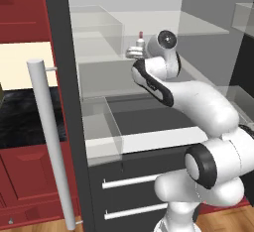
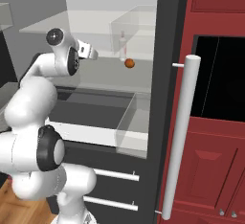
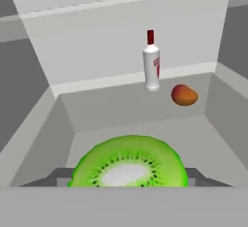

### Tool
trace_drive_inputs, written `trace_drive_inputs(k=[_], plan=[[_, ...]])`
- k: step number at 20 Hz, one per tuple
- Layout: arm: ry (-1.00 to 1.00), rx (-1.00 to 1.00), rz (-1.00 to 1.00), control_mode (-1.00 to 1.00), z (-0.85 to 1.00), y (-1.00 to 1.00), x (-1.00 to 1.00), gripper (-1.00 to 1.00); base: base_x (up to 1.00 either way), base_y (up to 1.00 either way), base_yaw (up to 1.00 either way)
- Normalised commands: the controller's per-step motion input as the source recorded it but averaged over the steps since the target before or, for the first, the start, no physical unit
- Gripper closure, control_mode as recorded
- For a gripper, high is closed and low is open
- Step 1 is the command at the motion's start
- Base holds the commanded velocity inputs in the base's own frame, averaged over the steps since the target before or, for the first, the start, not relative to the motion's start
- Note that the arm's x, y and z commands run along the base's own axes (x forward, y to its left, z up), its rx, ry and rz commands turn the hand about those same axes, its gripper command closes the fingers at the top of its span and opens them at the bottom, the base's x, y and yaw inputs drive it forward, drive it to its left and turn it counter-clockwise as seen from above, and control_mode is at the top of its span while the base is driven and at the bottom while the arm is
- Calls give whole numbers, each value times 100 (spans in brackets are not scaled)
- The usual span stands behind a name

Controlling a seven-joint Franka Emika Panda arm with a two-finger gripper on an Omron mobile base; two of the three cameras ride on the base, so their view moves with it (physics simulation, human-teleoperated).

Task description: Pick the kiwi and mango from the fridge and place them on the plate next to the blender to make a fruit smoothie.

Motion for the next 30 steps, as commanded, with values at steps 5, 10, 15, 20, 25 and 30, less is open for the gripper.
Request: trace_drive_inputs(k=[5,10,15,20,25,30], plan=[[13,3,0,-100,25,-37,-100,100,0,0,0],[20,0,0,-100,2,-22,-100,100,0,0,0],[5,-2,0,-100,0,-3,-100,100,0,0,0],[-20,-4,2,-100,0,4,-61,100,0,0,0],[0,0,0,-100,-1,0,-20,100,0,0,0],[0,0,0,-100,0,0,-69,100,0,0,0]])
